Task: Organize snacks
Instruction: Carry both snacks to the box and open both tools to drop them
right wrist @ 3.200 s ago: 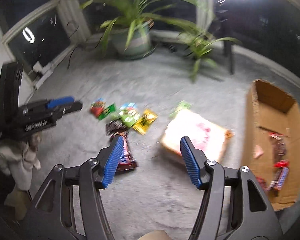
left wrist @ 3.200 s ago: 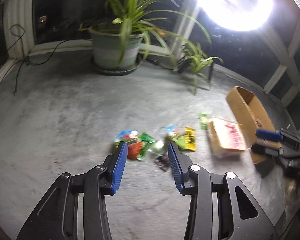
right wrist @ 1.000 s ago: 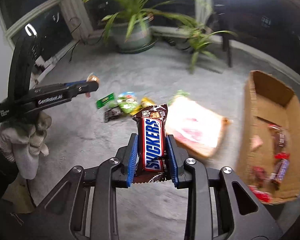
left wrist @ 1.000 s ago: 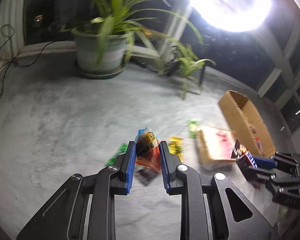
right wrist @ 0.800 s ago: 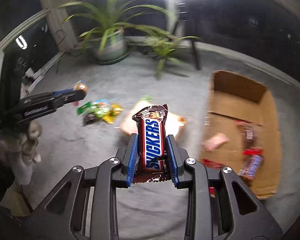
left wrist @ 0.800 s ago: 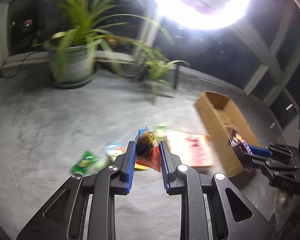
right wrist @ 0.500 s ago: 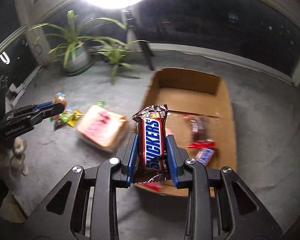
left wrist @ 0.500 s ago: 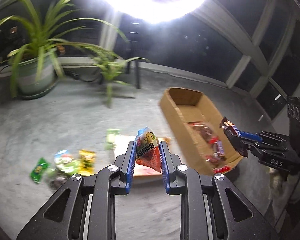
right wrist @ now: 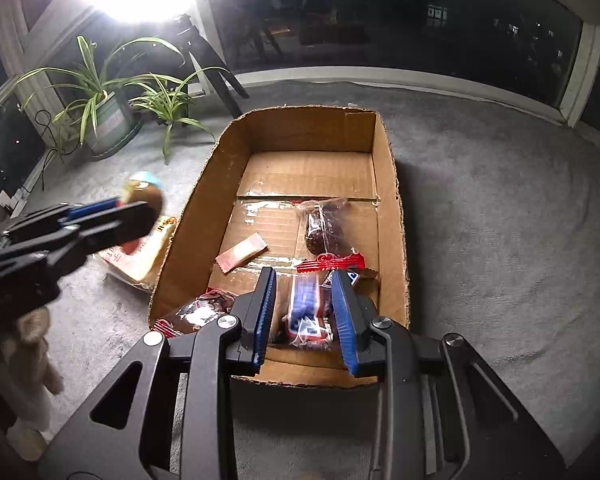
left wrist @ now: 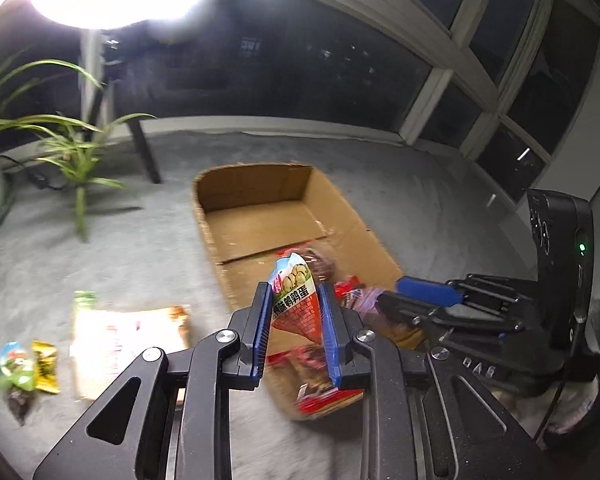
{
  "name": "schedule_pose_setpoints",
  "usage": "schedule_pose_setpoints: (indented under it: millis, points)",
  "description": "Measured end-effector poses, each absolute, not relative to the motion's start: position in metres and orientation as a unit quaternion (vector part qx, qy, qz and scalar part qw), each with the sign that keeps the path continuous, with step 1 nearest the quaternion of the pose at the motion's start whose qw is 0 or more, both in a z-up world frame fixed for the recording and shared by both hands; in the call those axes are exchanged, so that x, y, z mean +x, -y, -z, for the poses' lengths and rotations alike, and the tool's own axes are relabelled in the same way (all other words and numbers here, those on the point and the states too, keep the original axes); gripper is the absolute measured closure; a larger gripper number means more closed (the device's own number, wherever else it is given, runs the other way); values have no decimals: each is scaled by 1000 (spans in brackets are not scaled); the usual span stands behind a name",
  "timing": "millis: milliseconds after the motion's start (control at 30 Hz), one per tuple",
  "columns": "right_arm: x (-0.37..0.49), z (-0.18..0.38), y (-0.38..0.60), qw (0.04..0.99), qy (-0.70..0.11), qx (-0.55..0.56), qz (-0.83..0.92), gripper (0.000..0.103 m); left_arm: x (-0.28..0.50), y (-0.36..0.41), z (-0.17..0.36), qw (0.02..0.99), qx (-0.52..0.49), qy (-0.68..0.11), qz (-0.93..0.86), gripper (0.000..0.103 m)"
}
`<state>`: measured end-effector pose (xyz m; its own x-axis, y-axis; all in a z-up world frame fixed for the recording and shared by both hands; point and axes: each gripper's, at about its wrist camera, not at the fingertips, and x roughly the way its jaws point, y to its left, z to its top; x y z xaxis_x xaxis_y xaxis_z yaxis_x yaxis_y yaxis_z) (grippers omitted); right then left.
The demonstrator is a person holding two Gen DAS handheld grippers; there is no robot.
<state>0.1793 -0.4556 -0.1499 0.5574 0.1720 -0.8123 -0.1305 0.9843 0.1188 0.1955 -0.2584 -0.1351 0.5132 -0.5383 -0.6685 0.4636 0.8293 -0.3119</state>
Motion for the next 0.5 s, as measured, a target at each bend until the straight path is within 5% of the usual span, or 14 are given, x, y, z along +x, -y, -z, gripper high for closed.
schedule_pose_setpoints:
  millis: [67,500]
  points:
    - [177,148,457,885,-458,29,-85,59,199,261,136,868,-48,-403,286,80]
    - [164,141,470,888,-448,70,-79,52,204,269,128,865,-49,-409,286,77]
